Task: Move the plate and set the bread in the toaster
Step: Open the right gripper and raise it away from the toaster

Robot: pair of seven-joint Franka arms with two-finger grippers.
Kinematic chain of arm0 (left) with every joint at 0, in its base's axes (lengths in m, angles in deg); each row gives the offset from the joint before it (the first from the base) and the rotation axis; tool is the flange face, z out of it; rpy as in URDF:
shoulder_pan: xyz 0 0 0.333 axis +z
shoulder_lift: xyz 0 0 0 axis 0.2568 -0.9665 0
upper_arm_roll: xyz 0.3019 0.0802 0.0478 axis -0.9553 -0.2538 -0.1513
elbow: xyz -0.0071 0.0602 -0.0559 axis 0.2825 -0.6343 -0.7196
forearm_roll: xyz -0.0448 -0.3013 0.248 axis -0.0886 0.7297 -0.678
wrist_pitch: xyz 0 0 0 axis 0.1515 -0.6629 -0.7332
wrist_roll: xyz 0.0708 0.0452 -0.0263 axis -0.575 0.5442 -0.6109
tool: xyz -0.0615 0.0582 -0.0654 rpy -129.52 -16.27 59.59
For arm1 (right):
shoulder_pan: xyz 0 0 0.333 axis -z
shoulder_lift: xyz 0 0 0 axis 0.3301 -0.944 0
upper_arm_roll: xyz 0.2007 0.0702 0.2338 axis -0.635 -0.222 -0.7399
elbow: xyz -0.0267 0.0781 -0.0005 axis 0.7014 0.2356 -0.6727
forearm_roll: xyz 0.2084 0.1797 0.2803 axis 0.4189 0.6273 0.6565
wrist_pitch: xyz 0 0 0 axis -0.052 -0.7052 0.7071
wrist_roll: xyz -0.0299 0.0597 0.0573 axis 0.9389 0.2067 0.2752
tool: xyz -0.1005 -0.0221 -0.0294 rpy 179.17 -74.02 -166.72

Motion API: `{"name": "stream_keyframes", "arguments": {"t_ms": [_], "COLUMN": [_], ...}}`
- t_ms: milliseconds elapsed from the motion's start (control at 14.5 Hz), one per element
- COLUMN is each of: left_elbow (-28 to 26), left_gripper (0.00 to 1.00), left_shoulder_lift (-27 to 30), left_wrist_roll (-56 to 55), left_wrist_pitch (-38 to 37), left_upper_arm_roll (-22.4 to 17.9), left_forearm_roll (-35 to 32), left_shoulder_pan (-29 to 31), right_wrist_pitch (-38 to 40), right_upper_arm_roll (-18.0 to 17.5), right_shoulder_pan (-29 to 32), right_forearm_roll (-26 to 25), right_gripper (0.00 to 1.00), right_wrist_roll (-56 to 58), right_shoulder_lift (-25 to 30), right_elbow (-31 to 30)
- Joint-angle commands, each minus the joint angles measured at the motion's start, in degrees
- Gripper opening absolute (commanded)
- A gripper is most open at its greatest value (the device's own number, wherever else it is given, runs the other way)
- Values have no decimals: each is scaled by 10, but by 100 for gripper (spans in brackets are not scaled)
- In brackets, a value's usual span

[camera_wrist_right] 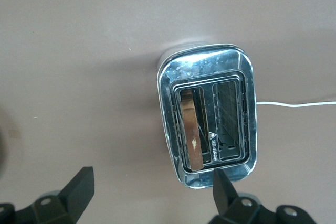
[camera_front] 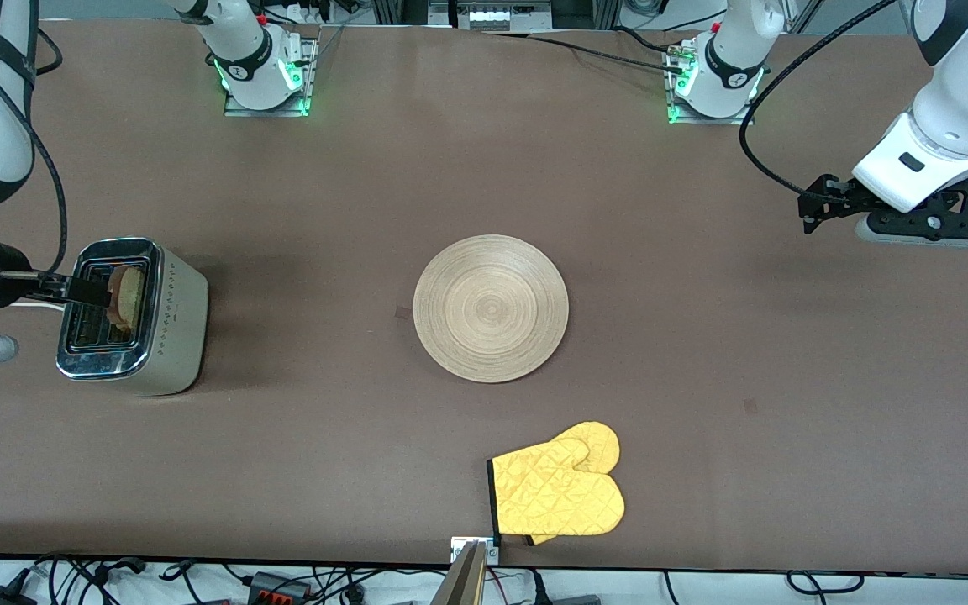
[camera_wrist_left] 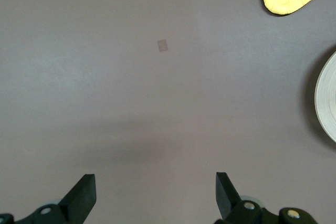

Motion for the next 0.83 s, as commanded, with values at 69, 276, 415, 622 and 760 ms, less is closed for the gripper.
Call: {"name": "stream_keyframes", "arguments": {"t_ms": [69,276,415,622,760], "left_elbow": [11,12,12,11,12], "left_gripper": [100,100,100,100,100], "left_shoulder_lift": [1,0,-1,0,0], "left_wrist_roll": [-14,-16,-16,-16,-16], "left_wrist_pitch": [-14,-13,-11,-12,-13], "left_upper_arm_roll": [3,2,2,2,2], "left_forearm_roll": [11,11,12,12,13], "left_shoulder_pan": [0,0,0,3,3], "right_wrist_pitch": [-1,-1,-8,-43,-47], "right_upper_arm_roll": [4,5,1,-51,-103], "right_shoulder_pan": [6,7,16,76,123], "right_forearm_roll": [42,43,43,40,27], "right_gripper": [100,100,100,100,100], "right_wrist_roll": [8,11,18,21,28], "right_shoulder_lift": [5,5,14,30,43], "right_elbow": [3,3,6,0,-14]}}
